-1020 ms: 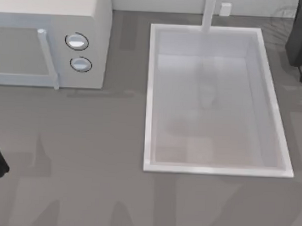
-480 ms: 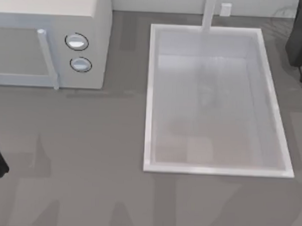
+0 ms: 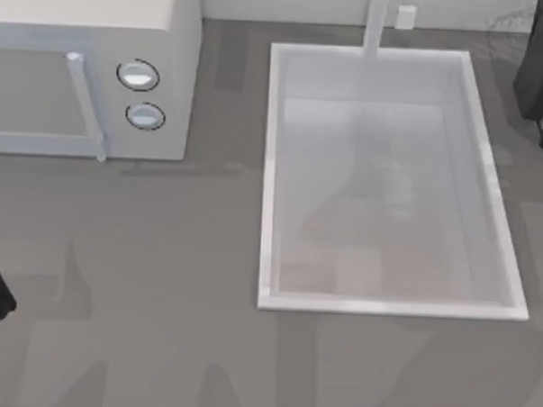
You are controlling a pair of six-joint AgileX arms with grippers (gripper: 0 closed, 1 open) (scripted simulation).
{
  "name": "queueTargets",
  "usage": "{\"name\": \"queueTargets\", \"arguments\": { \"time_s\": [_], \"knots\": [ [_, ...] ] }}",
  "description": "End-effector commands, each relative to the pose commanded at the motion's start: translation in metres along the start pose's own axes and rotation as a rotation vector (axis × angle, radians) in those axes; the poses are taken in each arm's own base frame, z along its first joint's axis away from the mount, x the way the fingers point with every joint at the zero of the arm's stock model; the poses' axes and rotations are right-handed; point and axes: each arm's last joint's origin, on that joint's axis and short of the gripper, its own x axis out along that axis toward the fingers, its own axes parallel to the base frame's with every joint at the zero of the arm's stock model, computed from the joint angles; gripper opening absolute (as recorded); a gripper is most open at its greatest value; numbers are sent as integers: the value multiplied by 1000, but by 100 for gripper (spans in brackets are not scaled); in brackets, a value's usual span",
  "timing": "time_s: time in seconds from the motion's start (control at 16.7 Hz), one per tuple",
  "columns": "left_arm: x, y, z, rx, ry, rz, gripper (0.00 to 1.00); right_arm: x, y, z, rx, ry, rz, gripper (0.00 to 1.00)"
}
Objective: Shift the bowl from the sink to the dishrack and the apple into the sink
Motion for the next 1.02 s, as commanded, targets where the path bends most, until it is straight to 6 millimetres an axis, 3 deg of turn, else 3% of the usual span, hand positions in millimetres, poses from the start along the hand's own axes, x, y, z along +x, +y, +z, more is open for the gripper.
{"name": "queueTargets", "arguments": {
  "time_s": [0.42,0.54,0.78,1.02],
  "knots": [
    [0,0,0,0,0,0,100,0,-1,0,0,0,-2,100],
    [0,0,0,0,0,0,100,-5,7,-3,9,31,17,100],
    [0,0,0,0,0,0,100,-39,35,3,18,105,52,100],
    [0,0,0,0,0,0,100,-97,52,42,8,27,-3,100]
  ]
}}
